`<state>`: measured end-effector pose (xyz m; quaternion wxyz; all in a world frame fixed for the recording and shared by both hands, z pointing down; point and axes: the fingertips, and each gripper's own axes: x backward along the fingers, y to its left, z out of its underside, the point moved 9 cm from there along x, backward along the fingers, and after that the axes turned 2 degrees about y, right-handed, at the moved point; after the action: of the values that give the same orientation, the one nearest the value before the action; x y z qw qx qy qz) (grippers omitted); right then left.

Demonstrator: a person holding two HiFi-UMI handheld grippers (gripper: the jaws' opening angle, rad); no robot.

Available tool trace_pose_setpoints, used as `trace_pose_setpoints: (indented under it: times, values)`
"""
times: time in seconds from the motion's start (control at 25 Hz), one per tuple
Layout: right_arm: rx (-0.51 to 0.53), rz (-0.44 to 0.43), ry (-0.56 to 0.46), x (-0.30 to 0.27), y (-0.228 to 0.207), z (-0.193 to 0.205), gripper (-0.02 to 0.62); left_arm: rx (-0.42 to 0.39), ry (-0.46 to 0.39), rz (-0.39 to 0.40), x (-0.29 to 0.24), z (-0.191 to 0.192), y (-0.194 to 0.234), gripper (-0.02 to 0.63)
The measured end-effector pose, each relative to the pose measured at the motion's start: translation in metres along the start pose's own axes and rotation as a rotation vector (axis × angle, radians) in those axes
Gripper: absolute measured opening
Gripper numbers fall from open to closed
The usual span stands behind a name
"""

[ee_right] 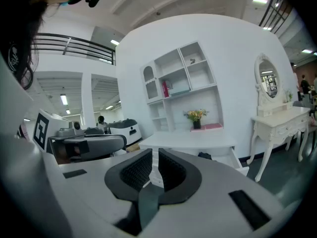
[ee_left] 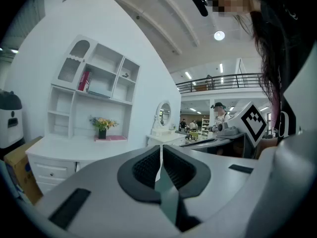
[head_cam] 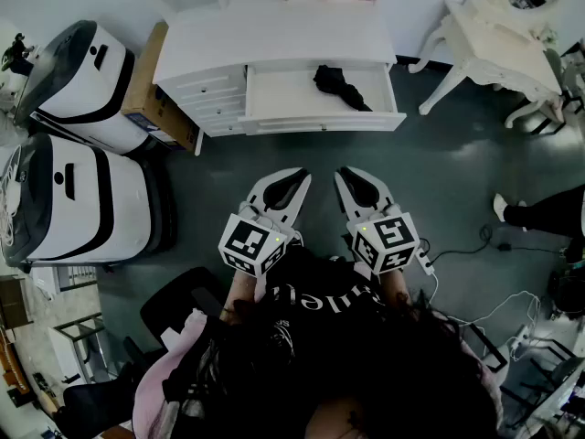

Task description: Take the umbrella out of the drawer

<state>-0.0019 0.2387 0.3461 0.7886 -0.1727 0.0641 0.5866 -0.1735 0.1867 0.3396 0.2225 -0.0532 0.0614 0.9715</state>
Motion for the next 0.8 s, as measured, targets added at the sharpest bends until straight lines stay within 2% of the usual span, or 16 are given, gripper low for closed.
trace_pose_setpoints:
  times: [0.56, 0.8]
  values:
    - [-0.039, 0.037, -0.002, -0.022, 0.011, 0.003, 0.067, 0.013, 0.019, 0.048, 0.006, 0.006, 0.024, 0.025]
    - [-0.047, 0.049, -0.009, -0.042, 0.019, 0.001, 0.067, 0.005, 0.022, 0.044, 0.018, 0.005, 0.046, 0.025]
